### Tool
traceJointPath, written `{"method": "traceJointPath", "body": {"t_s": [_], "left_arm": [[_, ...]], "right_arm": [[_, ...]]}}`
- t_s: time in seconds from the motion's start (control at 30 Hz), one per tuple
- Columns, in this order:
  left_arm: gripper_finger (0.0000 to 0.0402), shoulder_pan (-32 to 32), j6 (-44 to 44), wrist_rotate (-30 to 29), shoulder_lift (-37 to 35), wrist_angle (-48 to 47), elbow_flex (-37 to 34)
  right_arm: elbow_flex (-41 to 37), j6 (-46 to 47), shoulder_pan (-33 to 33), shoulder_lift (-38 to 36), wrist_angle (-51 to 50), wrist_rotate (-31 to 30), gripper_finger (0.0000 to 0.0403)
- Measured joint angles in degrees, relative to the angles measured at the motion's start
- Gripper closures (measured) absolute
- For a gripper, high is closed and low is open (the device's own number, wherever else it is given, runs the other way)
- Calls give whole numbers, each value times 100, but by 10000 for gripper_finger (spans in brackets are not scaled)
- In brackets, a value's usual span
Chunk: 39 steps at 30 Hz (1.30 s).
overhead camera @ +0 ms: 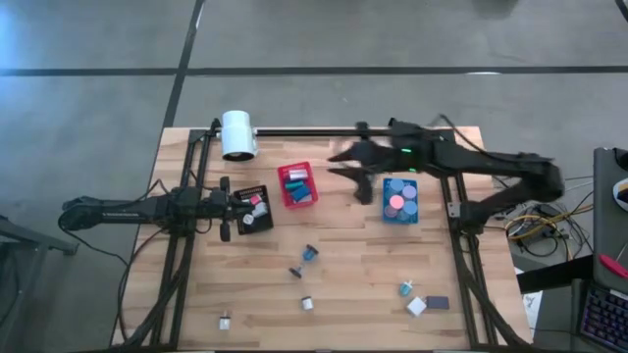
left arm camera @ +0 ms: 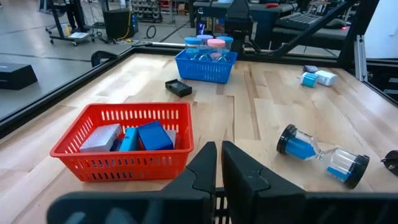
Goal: Pick & Place Office items
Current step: Put the dark blue hourglass into the blue bin
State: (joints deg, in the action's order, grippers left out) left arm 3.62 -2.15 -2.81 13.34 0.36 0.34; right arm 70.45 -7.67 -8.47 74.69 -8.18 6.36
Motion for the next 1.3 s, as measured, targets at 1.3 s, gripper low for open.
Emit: {"method": "traceJointPath", "body": {"t_s": [1.3], "left_arm": [[374,0,27,-3,42,20,-6]], "right_arm": [[-6641,873,-4,-4838,3912,-36,385]]}}
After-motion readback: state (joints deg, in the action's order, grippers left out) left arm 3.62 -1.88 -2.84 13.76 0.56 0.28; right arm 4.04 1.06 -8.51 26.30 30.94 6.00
